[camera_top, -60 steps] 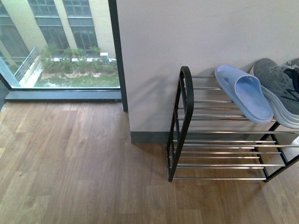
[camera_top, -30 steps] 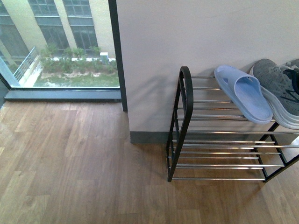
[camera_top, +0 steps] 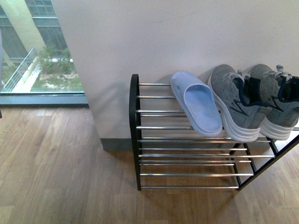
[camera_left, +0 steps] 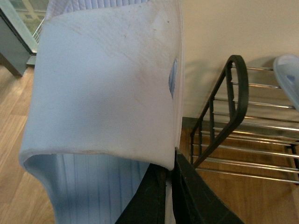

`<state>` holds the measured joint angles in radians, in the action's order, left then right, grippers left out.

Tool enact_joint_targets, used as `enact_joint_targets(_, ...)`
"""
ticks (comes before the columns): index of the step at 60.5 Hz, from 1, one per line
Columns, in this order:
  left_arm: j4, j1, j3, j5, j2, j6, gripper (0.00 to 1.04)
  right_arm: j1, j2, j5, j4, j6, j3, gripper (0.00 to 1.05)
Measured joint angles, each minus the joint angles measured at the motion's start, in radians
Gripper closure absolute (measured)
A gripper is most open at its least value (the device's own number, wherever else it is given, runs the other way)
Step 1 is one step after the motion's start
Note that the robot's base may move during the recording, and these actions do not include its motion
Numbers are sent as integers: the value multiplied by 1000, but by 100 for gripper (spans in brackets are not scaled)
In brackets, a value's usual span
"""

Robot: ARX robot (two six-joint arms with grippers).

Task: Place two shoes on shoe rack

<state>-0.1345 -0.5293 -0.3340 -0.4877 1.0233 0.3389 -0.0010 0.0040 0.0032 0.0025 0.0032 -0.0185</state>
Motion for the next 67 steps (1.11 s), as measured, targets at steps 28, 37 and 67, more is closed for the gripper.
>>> enact_joint_targets(28,0,1,0,-3,0,0,103,0,1,1,-1,0,0,9)
enact_joint_targets(37,0,1,0,-5,0,0,103,0,0,0,-1,0,0,9)
enact_joint_targets(67,0,0,0,-6,0,0,103,0,0,0,-1,0,0,9)
